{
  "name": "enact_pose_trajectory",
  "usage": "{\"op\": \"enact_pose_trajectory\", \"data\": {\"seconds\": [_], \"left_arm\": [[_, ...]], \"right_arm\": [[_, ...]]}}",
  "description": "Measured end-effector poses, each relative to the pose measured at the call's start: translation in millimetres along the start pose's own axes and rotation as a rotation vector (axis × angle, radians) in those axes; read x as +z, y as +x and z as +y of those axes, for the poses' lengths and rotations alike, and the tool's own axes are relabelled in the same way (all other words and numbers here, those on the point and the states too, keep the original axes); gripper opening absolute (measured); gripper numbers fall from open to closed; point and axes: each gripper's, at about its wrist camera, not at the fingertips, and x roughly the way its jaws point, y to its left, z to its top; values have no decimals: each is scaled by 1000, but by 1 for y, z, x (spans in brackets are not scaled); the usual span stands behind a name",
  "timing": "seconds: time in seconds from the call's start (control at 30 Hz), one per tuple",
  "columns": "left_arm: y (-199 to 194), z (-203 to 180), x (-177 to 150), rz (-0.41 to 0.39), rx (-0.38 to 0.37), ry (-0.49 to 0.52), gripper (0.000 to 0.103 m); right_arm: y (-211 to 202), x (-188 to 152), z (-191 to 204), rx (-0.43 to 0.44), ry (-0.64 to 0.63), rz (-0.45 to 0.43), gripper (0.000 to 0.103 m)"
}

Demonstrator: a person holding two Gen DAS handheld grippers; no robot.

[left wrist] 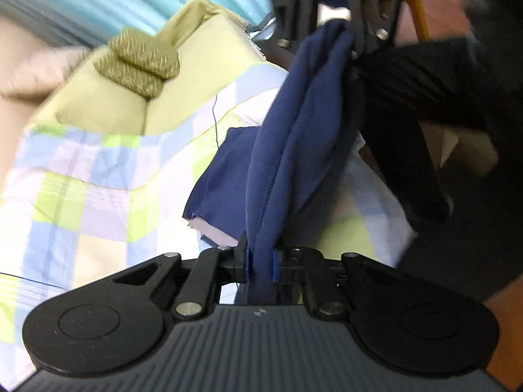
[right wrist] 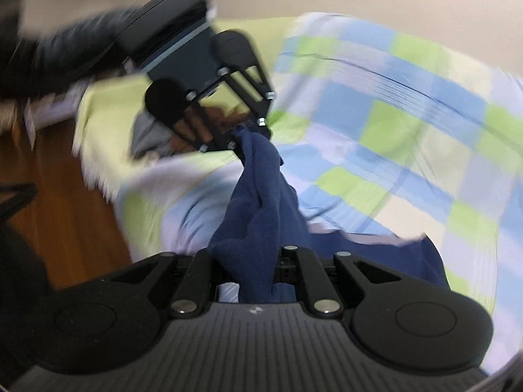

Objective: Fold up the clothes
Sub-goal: 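Lower the folded top onto the sheet with both grippers, holding its edges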

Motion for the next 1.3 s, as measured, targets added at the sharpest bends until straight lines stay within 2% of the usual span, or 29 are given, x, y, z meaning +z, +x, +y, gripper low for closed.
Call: {"op": "enact_pose_trajectory", "data": {"seconds": [0.1,0.13,0.27,0.4,0.43,0.5,0.63,0.73,0.87,0.93,1.0,1.03,1.1,1.13,1.17,1.2,1.23,1.27,1.3], "left_arm": [[54,53,18,13,-69,-34,24],[71,66,21,20,-96,-54,24],[149,114,25,55,-181,-147,32],[214,136,11,92,-199,-243,40],[230,141,6,104,-198,-275,40],[236,144,-4,94,-189,-309,47],[227,150,-30,23,-138,-453,47],[194,151,-64,-94,-110,-696,52],[191,145,-102,-183,-208,-964,53],[192,147,-113,-198,-231,-1018,53],[201,148,-122,-241,-290,-1106,53],[206,147,-123,-245,-301,-1116,53],[217,143,-122,-239,-313,-1121,52],[225,140,-121,-231,-315,-1119,51],[233,137,-120,-223,-317,-1116,45],[231,130,-119,-243,-311,-1105,36],[229,124,-120,-266,-303,-1093,33],[223,119,-120,-285,-295,-1083,25],[213,116,-121,-314,-279,-1077,20]], "right_arm": [[-8,-8,-72,29,210,-30,9],[-8,-18,-113,57,330,-45,9],[8,-60,-210,107,605,-80,9],[36,-110,-269,110,817,-93,11],[41,-120,-277,100,851,-96,16],[47,-138,-284,79,907,-109,20],[38,-162,-281,34,1001,-241,27],[25,-167,-271,3,1038,-307,31],[21,-171,-259,-23,1069,-345,32],[23,-170,-256,-37,1067,-352,32],[25,-171,-254,-56,1068,-359,32],[26,-172,-253,-67,1069,-363,31],[28,-172,-250,-92,1063,-366,13],[28,-168,-247,-113,1043,-360,11],[27,-162,-242,-141,1000,-351,9],[24,-152,-233,-179,920,-340,9],[21,-142,-225,-209,851,-330,9],[19,-136,-219,-226,801,-325,9],[16,-126,-209,-240,727,-323,8]]}}
